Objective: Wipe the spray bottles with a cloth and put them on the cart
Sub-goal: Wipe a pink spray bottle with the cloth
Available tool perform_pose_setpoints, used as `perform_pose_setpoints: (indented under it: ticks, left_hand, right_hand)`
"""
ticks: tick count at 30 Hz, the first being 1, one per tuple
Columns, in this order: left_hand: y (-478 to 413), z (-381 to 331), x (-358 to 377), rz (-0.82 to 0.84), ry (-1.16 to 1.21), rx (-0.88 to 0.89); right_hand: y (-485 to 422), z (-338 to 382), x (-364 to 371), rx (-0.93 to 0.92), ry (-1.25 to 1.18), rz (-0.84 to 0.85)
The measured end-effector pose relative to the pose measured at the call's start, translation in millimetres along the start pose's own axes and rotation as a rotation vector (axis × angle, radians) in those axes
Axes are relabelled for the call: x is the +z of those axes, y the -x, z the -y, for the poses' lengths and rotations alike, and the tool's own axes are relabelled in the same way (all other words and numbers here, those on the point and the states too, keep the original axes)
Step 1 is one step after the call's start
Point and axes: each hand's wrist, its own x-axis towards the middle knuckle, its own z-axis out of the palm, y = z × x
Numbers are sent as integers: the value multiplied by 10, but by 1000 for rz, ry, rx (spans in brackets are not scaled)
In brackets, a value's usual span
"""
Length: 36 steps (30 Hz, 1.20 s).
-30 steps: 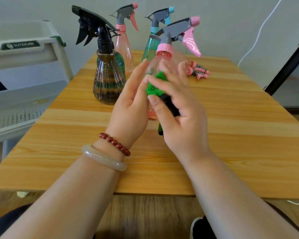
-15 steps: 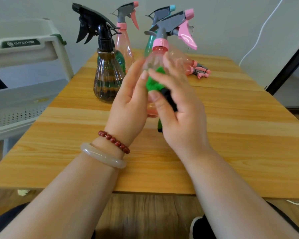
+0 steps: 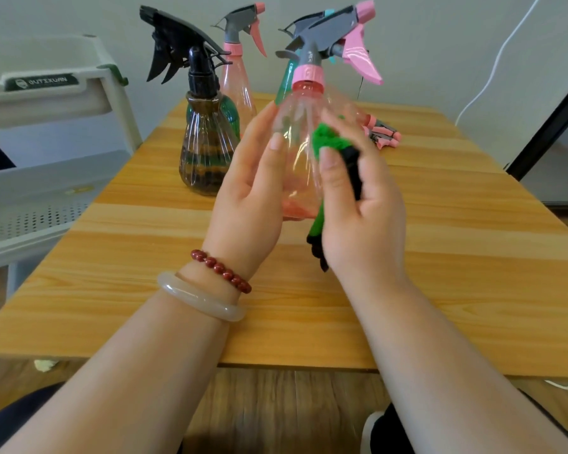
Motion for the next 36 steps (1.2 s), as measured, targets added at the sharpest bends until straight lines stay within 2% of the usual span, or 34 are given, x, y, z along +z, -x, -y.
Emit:
perform_pose_setpoints:
  ticks: [2,5,9,12,18,20,23,24,26,29,31,33,36]
  left_hand:
    - [6,-1,16,10,20,-17]
    - [-4,6,7,25,44,-41]
    - [12,9,43,5,-110,-4]
    - [9,-4,45,13,6,-82]
    - [-6,-91,-30,-63,69,18]
    - [-7,-97,-33,-52,47,48]
    - [26,-86,30,-20,-8,28]
    - [38,-81,47,-20,-19,11]
    - [38,-57,48,-22,-5,-18]
    - [18,-42,18,-38,55,-27]
    - [19,-64,17,-65,74,-21]
    - [35,-80,39,-36,70,-35]
    - [46,-55,71,12,15,-59]
  right_hand:
    - [-2,17,12,210,-152,-42]
    - [-45,-22,-7,325,-287,-78]
    - [-60,-39,-49,301,-175,-53]
    - [-28,-53,-80,244,-86,17]
    - [41,-15,1,-140,63,261]
    - [-17,-36,-29,-93,60,237]
    - [-104,-41,-87,145,-61,90]
    - [-104,-49,-105,172,-100,62]
    - [-73,-51,-115,130,-88,96]
    - [9,-57,-99,-34,28,248]
    - [11,-85,-105,-58,11,302]
    - [-30,-97,-111,25,1,236]
    - [-91,-132,-137,187,-139,68]
